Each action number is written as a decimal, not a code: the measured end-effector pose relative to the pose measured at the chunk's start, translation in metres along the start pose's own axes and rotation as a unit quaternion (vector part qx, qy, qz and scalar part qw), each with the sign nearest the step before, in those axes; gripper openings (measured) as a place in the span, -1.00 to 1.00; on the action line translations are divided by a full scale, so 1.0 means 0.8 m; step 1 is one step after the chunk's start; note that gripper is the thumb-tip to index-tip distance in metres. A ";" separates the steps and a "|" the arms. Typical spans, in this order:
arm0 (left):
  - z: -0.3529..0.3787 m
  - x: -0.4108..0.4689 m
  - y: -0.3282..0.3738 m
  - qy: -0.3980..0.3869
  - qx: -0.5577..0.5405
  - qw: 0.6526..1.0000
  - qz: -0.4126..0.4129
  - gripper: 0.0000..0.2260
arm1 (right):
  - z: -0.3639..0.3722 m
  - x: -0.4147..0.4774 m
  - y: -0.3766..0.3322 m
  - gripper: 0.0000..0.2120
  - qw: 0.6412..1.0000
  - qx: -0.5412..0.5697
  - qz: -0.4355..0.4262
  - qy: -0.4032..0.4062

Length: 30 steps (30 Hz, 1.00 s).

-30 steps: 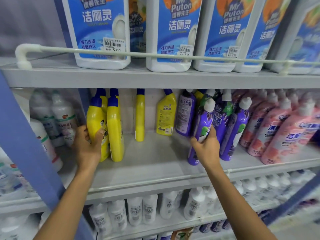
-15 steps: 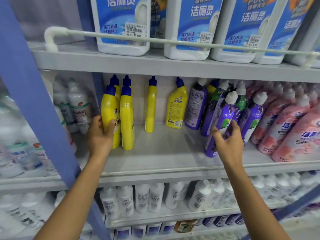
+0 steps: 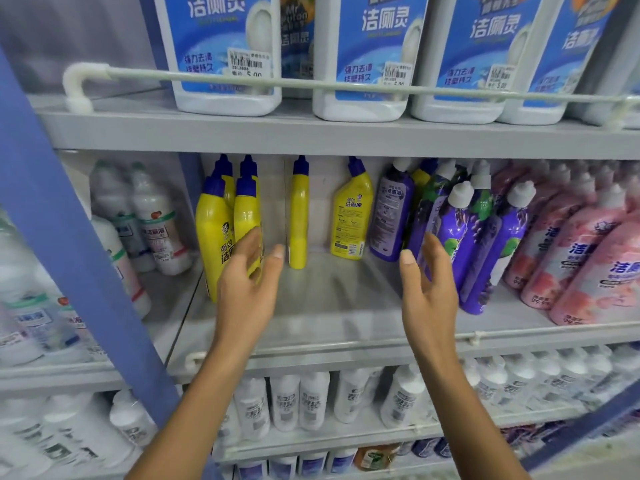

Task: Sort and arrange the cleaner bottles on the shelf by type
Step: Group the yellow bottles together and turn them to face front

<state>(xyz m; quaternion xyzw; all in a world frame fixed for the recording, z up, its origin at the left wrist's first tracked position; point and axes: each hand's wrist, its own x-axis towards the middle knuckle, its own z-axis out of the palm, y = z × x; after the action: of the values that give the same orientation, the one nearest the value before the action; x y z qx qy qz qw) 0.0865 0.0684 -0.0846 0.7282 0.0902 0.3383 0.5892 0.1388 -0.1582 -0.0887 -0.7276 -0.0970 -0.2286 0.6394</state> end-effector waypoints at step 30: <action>0.110 0.150 -0.049 -0.039 0.095 0.993 -0.055 -0.75 | 0.111 0.181 0.079 -0.59 0.992 -0.060 0.051 -0.097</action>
<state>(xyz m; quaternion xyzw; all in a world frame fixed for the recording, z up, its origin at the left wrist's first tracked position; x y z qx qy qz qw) 0.2402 0.0728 -0.0815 0.7877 0.1388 0.2665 0.5379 0.3112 -0.1041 -0.0854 -0.7873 -0.1079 -0.1293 0.5931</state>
